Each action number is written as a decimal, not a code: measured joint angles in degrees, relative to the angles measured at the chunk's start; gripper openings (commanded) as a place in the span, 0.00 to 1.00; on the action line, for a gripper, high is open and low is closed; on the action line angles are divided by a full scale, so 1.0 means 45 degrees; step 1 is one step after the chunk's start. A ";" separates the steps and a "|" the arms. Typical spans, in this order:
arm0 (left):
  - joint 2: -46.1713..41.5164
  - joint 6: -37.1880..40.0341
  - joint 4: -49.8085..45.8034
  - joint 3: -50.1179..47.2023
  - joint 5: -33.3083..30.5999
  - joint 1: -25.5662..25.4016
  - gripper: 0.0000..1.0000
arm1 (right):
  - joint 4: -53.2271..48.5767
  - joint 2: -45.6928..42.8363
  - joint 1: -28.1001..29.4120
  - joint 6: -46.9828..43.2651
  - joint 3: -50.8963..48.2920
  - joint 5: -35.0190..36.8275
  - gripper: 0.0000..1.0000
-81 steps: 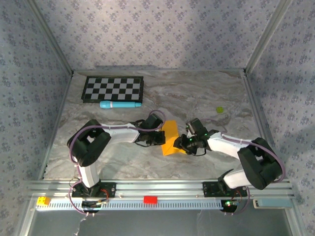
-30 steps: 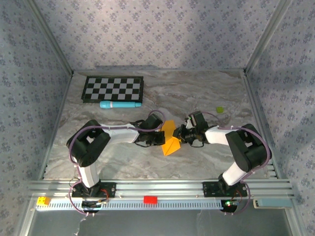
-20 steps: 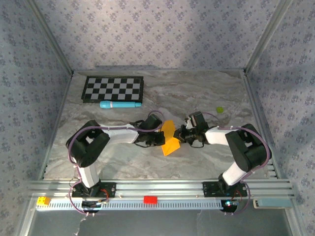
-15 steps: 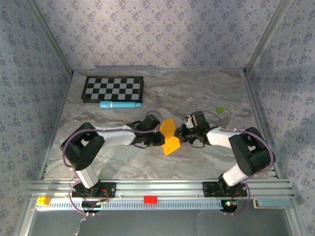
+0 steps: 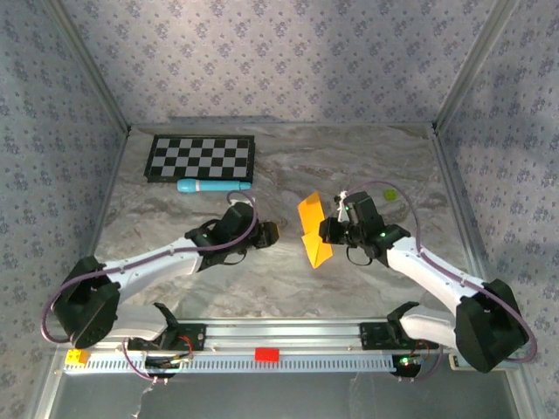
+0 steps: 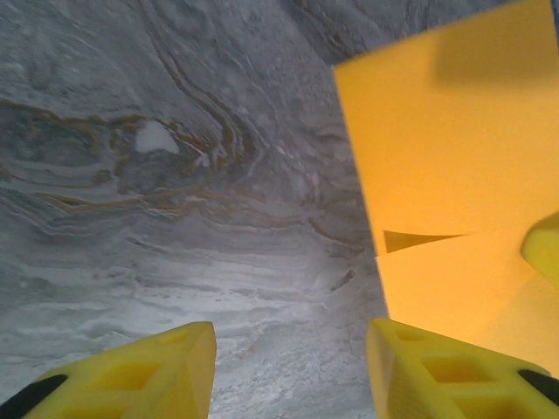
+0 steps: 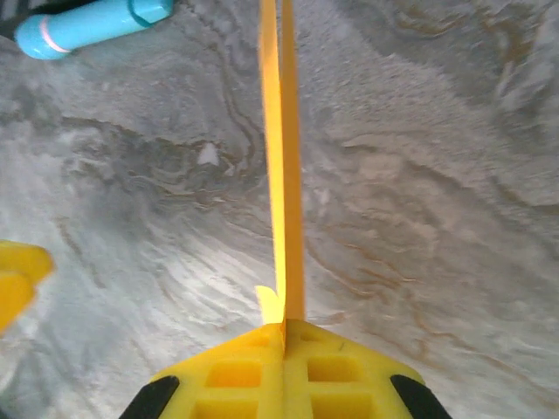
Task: Fold a paper plane with a square sheet of paper (pick it up from the middle)
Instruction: Turn over the paper at the center of the table.
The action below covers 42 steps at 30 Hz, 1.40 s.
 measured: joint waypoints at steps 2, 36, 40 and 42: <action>-0.0102 0.0146 -0.0175 0.0039 -0.0160 0.0049 0.48 | -0.0670 -0.0049 0.0107 -0.0461 0.0238 0.0583 0.06; -0.5863 -0.2987 -0.3279 -0.2365 -0.4847 0.0602 0.46 | -0.8291 0.6819 0.4420 -0.0296 0.6358 1.1147 0.07; -0.7363 -0.3759 -0.4133 -0.2934 -0.5595 0.0631 0.46 | -0.8155 0.8840 0.5037 -0.0155 0.7640 1.0627 0.09; -0.7878 -0.4061 -0.4561 -0.3138 -0.5780 0.0641 0.46 | -0.8043 0.9617 0.5289 -0.0180 0.8194 1.0015 0.12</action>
